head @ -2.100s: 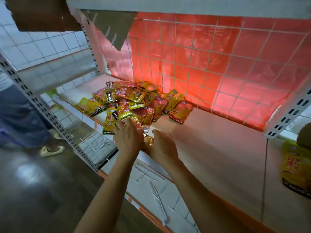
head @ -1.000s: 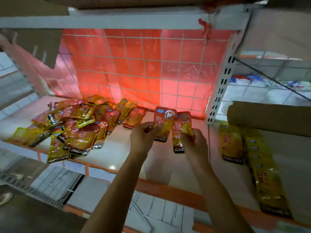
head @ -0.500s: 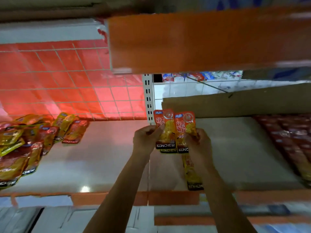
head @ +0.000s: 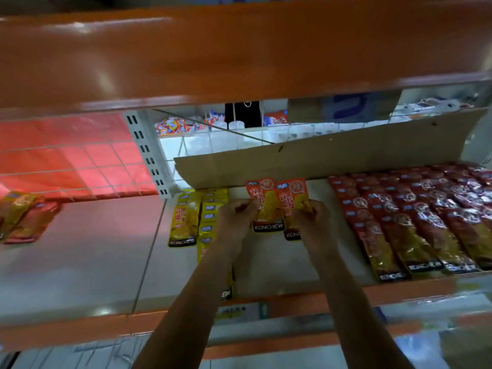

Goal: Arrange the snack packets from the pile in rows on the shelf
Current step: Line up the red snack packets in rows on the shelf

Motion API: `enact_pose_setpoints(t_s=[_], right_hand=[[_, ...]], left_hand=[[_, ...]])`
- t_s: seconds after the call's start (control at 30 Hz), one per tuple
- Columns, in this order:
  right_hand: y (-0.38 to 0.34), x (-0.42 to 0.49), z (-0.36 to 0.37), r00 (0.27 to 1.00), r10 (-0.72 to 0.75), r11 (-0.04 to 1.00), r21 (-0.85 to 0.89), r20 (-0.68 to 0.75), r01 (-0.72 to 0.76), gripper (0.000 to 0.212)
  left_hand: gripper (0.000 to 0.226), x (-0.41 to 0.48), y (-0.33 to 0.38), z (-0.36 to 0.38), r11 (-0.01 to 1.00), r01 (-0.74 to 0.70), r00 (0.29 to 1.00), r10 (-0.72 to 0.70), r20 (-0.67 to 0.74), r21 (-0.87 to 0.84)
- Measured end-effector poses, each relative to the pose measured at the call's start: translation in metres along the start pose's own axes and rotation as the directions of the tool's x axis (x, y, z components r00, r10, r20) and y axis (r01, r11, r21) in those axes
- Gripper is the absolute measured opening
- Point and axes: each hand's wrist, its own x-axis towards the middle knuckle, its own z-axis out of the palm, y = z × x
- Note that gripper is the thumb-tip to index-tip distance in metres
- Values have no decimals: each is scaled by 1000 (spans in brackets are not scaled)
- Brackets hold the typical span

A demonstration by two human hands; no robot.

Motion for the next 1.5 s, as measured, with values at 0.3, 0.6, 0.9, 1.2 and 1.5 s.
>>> enact_pose_setpoints(t_s=[0.3,0.6,0.9,1.2,1.5], right_hand=[[23,28,-73,979,-4,988,-153,-204,-28,35],[28,44,-99,967,-56,972,-236,-247,-4,34],[29,63,-106,974,-93,940,-340,-209,17,42],[33,74,-106,981,-104,928,-371,-165,36,42],[30,78,-99,986,-117,965,-246,-118,85,44]], left_hand=[[13,11,-4,76,974,25,999,-33,31,224],[25,31,-4,133,886,-67,994,20,107,459],[22,56,-4,160,703,-215,976,125,179,679],[26,70,-6,167,694,-256,965,141,222,673],[40,42,5,174,874,-240,969,186,165,423]])
